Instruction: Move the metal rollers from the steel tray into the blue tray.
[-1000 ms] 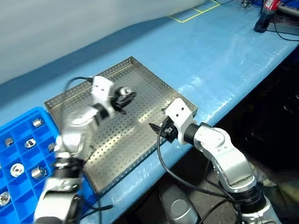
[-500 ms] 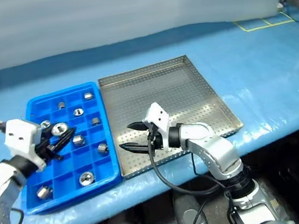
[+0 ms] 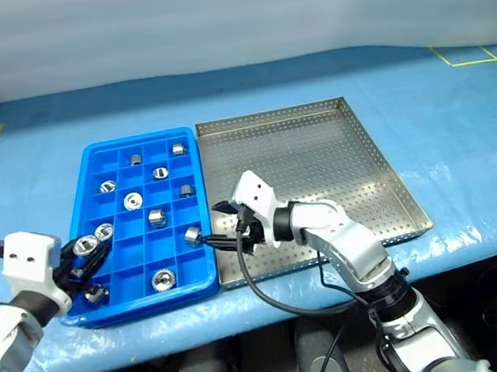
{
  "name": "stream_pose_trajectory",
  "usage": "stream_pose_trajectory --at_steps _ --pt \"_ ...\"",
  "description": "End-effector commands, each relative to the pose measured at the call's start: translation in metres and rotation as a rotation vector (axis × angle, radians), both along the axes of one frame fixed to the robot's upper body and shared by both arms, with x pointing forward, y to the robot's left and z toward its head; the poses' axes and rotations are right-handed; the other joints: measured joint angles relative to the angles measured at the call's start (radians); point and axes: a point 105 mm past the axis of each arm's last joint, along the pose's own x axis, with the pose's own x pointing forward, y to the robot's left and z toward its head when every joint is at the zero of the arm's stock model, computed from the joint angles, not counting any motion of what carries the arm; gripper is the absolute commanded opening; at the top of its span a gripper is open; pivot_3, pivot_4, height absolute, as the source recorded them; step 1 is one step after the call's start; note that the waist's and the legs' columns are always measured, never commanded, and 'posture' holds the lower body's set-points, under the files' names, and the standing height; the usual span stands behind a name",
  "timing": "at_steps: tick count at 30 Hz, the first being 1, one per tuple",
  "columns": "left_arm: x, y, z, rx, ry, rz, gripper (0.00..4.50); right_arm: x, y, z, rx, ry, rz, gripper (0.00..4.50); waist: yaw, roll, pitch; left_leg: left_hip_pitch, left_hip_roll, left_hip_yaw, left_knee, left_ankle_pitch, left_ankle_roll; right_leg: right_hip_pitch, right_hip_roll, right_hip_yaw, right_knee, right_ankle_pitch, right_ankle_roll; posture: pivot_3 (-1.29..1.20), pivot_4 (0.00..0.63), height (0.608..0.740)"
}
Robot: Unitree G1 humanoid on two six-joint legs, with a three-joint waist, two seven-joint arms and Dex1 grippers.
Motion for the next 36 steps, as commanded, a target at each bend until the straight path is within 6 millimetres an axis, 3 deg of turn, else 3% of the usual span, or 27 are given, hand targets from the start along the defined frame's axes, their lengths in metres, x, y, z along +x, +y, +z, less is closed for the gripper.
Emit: stream_pose_trajectory --at_steps 1,11,12,15,20,23,26,31,36 --pt "0.005 -0.008 0.007 -0.014 -0.049 -0.043 1.71 -0.001 0.002 0.01 0.018 -0.056 0.004 3.4 0.001 0.0 0.0 0.0 0.0 0.0 0.0 0.0 0.0 0.0 0.0 0.0 0.0 0.0 0.0 0.02 0.15 0.74" --pt "0.008 -0.012 -0.01 0.026 0.027 -0.085 1.71 0.0 0.0 0.009 0.016 -0.065 -0.018 3.4 -0.004 0.0 0.0 0.0 0.0 0.0 0.0 0.0 0.0 0.0 0.001 -0.001 0.0 0.0 -0.001 -0.01 0.15 0.74" --pt "0.008 -0.01 -0.01 0.031 0.027 -0.073 2.43 0.0 0.0 0.01 0.017 -0.066 -0.022 3.4 -0.003 0.0 0.0 0.0 0.0 0.0 0.0 0.0 0.0 0.0 0.001 -0.001 0.0 0.0 -0.001 -0.01 0.15 0.74" --pt "0.013 -0.006 -0.001 0.016 -0.038 -0.027 3.32 0.001 -0.002 0.009 0.015 -0.069 -0.033 3.4 -0.003 0.0 0.0 0.0 0.0 0.0 0.0 0.0 0.0 0.0 0.001 -0.002 0.0 0.0 -0.001 -0.01 0.15 0.74" --pt "0.023 -0.021 0.038 -0.123 -0.271 -0.069 3.32 0.005 -0.003 0.01 0.006 -0.095 -0.056 3.4 0.0 0.0 0.0 0.0 0.001 -0.002 0.001 0.0 0.0 0.001 0.0 -0.003 0.0 0.001 -0.002 -0.01 0.15 0.74" --pt "0.024 -0.027 0.046 -0.146 -0.325 -0.111 3.32 0.013 -0.008 0.016 0.01 -0.144 -0.1 3.4 -0.004 0.0 0.0 0.0 0.0 -0.001 0.001 0.0 0.0 0.001 0.0 -0.003 0.0 0.001 -0.002 -0.01 0.15 0.74" --pt "0.033 -0.039 0.031 -0.049 -0.276 -0.175 3.32 0.031 -0.022 0.02 0.006 -0.226 -0.185 3.4 -0.003 0.0 0.0 0.0 -0.001 -0.001 0.001 0.0 0.0 0.001 0.001 -0.003 0.0 0.001 -0.003 -0.02 0.15 0.74" --pt "0.04 -0.068 0.005 -0.009 -0.177 -0.319 3.32 0.052 -0.049 0.013 -0.061 -0.199 -0.251 3.4 -0.003 0.001 -0.001 0.0 -0.002 0.001 0.001 0.001 -0.001 0.002 0.002 -0.003 -0.001 0.001 -0.003 -0.04 0.15 0.74" --pt "0.04 -0.083 0.005 -0.02 -0.175 -0.39 3.32 0.048 -0.061 0.011 -0.084 -0.183 -0.228 3.4 -0.009 0.002 0.0 -0.001 0.0 0.001 0.0 0.0 -0.001 0.001 0.004 -0.002 0.0 0.001 -0.003 -0.07 0.15 0.74"
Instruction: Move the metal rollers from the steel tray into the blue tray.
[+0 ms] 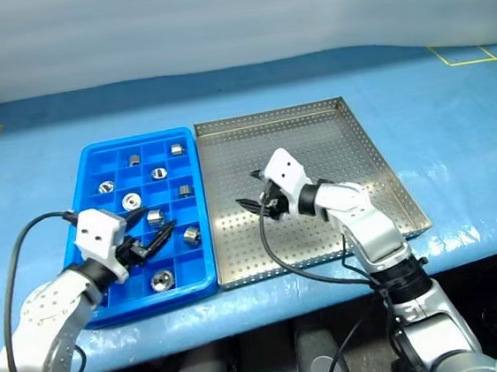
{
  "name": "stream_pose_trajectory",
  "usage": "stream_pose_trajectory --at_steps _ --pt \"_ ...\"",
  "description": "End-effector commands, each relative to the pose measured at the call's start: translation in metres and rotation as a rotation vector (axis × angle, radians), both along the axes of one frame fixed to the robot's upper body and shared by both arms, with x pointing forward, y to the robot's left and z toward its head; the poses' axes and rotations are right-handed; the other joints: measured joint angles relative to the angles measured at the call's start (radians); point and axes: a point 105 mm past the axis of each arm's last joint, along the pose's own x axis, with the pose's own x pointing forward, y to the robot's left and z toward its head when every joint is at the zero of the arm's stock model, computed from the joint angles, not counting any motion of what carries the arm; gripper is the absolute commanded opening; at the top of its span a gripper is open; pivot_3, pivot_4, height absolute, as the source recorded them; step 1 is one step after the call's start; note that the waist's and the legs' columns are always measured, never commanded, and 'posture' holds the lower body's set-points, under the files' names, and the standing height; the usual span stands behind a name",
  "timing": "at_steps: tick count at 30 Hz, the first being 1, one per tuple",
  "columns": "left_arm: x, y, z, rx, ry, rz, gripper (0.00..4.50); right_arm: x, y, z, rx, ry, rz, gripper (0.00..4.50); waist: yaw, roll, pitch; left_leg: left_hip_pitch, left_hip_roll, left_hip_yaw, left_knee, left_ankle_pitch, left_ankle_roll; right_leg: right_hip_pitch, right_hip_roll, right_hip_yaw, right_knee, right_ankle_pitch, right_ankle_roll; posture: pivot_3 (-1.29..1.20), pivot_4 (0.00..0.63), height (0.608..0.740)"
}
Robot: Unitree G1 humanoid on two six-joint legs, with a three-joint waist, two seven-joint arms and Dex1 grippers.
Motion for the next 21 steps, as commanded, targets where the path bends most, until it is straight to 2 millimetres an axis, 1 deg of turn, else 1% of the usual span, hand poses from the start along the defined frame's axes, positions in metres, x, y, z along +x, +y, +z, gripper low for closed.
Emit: stream_pose_trajectory --at_steps 1,6,15,21 --pt "0.002 -0.009 0.011 -0.006 -0.053 -0.045 3.32 -0.009 -0.001 0.009 0.011 -0.009 0.059 3.4 -0.002 0.0 0.0 0.0 0.001 0.0 0.0 0.0 0.0 0.0 0.001 0.0 0.0 0.0 0.0 -0.07 0.15 0.74" --pt "0.007 -0.013 0.011 -0.018 -0.052 -0.061 3.32 -0.017 0.001 0.007 0.018 0.01 0.088 3.4 -0.006 0.001 0.0 0.0 0.002 -0.001 -0.001 0.0 0.0 0.0 0.002 0.0 0.001 0.0 0.0 -0.08 0.15 0.74" --pt "0.012 -0.013 0.015 -0.02 -0.07 -0.056 3.32 -0.019 0.001 0.005 0.019 0.005 0.073 3.4 -0.023 0.0 0.0 0.0 0.001 -0.001 0.001 0.0 0.0 0.0 0.002 0.002 0.0 0.0 0.001 -0.09 0.15 0.74" --pt "0.012 -0.014 0.015 -0.017 -0.071 -0.054 3.32 -0.02 0.003 0.002 0.012 0.006 0.072 3.4 -0.027 0.0 0.0 0.0 0.001 -0.001 0.001 0.0 0.0 0.0 0.002 0.002 0.0 0.001 0.001 -0.09 0.15 0.74"
